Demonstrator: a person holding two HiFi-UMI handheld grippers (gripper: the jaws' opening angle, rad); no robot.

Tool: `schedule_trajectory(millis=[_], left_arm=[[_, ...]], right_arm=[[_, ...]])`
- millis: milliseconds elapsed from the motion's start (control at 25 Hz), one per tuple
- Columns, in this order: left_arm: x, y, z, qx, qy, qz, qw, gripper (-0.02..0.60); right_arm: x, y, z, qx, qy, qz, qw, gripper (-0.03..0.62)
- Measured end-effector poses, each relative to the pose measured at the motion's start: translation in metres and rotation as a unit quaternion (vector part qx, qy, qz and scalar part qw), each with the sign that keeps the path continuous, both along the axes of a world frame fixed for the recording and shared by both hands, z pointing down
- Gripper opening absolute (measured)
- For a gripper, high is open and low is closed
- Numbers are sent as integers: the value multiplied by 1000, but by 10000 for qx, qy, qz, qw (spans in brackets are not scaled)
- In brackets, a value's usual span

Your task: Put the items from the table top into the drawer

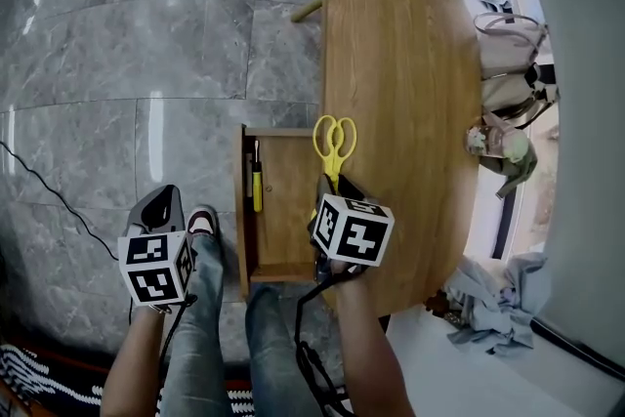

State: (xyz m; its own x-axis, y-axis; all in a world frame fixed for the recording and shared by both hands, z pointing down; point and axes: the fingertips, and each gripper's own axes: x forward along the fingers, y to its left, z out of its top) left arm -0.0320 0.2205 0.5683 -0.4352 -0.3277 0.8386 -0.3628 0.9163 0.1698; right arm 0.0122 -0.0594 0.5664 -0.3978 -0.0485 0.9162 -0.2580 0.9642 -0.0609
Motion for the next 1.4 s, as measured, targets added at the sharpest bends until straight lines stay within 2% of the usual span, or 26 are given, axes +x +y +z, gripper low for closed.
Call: schedule_trajectory(millis=[360,880,1120,1200,1400], left_arm=[[6,24,-2,-89,-47,-277,9996,-3],[32,20,-1,-22,51,-236,9997,-4],[31,24,0,-54,49,-209,9998,-5],[30,26,0,-55,54,-222,9997,-3],[21,27,3,-45,6,-257,9997,-4]], right_arm=[[11,30,-1,-183,0,-183,9997,117],[32,59,2,-409,71,-240,9989,117],[31,70,7,-563,59,-274,9980,117],[31,73,9,-663,67,-209,9976,147],[30,74,13,-673,83,-206,9975,147]])
